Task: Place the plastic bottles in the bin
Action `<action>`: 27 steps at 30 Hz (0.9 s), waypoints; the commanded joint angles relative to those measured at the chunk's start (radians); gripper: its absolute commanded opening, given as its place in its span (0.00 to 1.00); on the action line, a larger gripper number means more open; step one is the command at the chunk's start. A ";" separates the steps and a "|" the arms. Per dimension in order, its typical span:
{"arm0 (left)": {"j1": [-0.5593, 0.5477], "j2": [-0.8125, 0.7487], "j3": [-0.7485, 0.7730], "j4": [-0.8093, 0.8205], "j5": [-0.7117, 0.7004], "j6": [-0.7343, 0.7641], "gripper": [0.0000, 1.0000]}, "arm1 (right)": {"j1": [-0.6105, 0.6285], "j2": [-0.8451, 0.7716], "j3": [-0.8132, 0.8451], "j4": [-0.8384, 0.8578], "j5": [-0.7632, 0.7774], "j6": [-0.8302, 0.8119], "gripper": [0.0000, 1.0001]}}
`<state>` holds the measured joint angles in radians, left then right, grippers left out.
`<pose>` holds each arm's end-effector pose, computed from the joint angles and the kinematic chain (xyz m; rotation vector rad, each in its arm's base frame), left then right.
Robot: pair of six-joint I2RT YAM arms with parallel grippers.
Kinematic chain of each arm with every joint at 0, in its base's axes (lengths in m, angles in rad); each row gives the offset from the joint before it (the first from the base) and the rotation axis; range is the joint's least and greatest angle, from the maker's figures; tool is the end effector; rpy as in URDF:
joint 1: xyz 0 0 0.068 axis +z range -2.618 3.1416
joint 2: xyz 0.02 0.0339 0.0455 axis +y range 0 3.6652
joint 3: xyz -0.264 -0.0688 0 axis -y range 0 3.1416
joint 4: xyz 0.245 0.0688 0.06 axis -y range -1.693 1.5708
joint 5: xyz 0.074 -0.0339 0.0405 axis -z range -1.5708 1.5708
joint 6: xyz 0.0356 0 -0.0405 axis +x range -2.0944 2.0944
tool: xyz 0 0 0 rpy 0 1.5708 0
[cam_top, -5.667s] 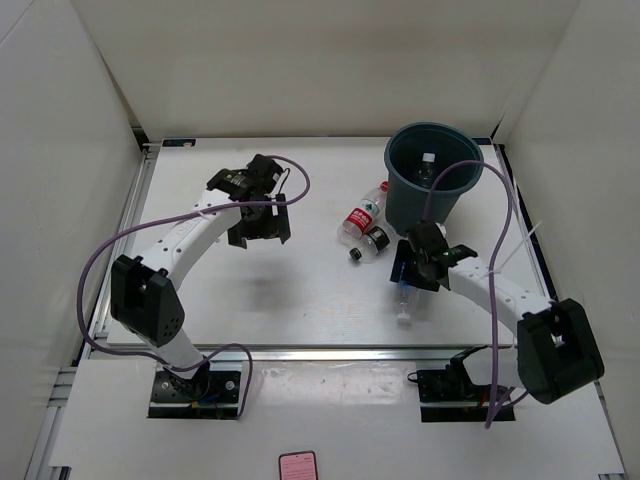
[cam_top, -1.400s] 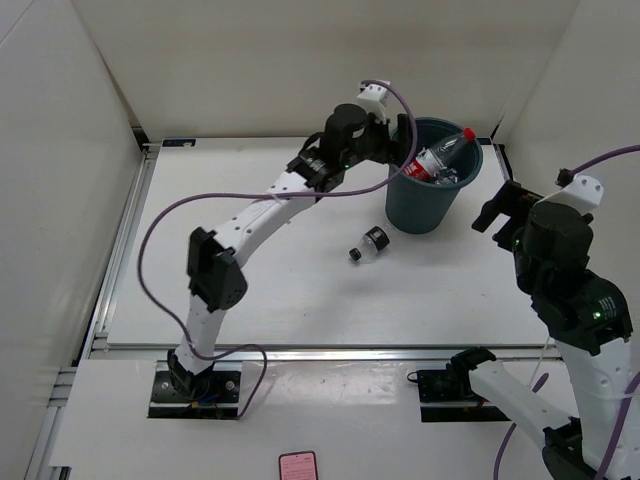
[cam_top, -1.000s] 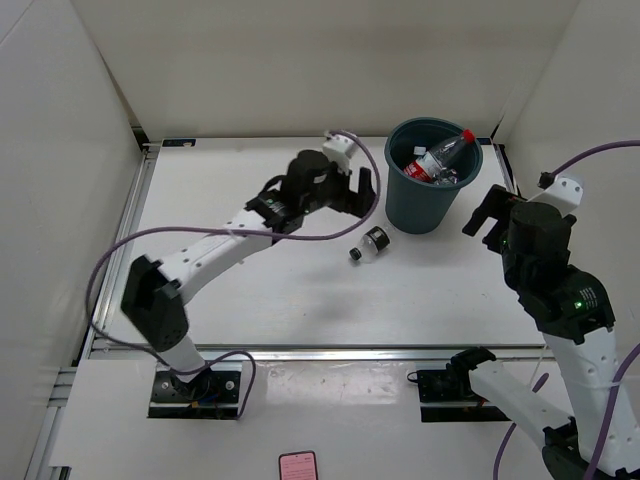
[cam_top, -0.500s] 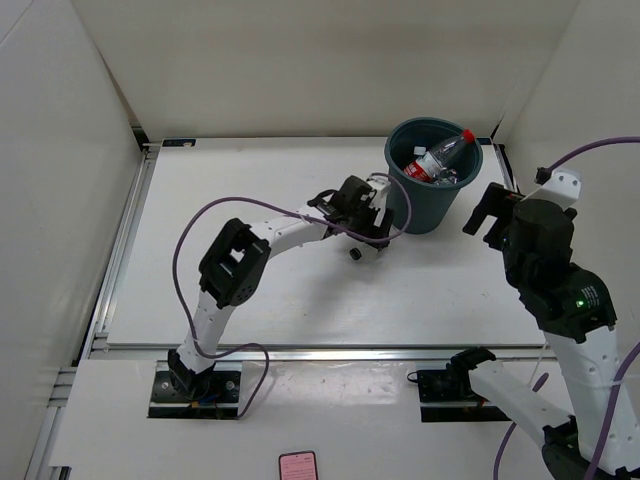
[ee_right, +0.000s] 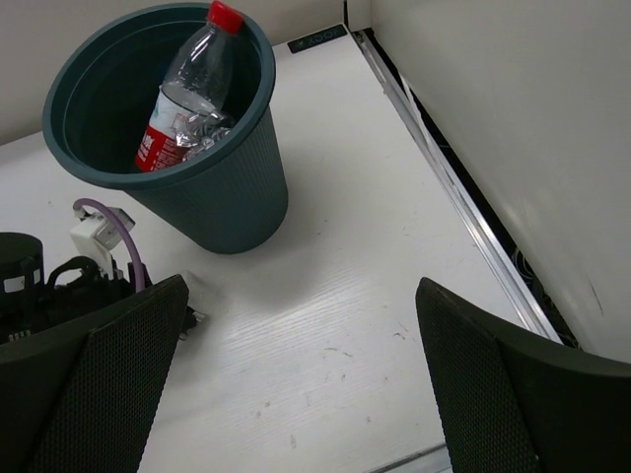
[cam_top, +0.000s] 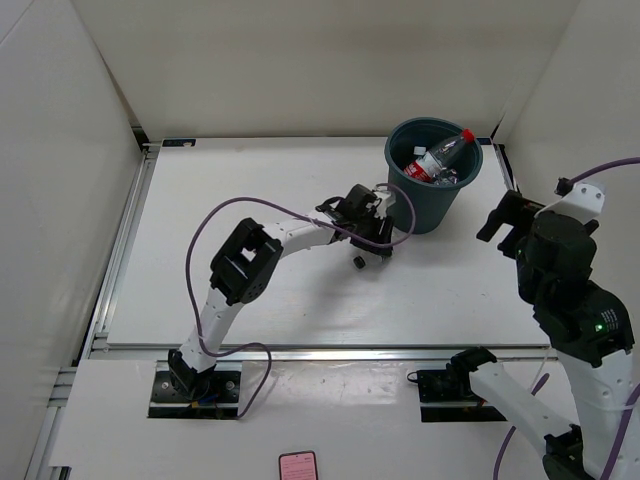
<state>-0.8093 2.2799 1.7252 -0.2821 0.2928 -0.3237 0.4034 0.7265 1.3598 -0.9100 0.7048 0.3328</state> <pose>0.3404 -0.3720 0.1556 0.7520 2.4359 -0.8418 0.0844 0.0109 0.4546 0.4162 1.7328 -0.1223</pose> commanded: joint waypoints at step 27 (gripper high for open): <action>0.081 0.099 0.849 -0.002 0.043 -0.342 0.61 | -0.003 0.037 -0.001 0.030 -0.012 0.014 1.00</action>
<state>-0.7349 2.3596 2.5984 -0.2344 0.3019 -0.6254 0.4034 0.7788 1.3083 -0.9104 0.6594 0.3958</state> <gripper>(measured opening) 0.670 0.998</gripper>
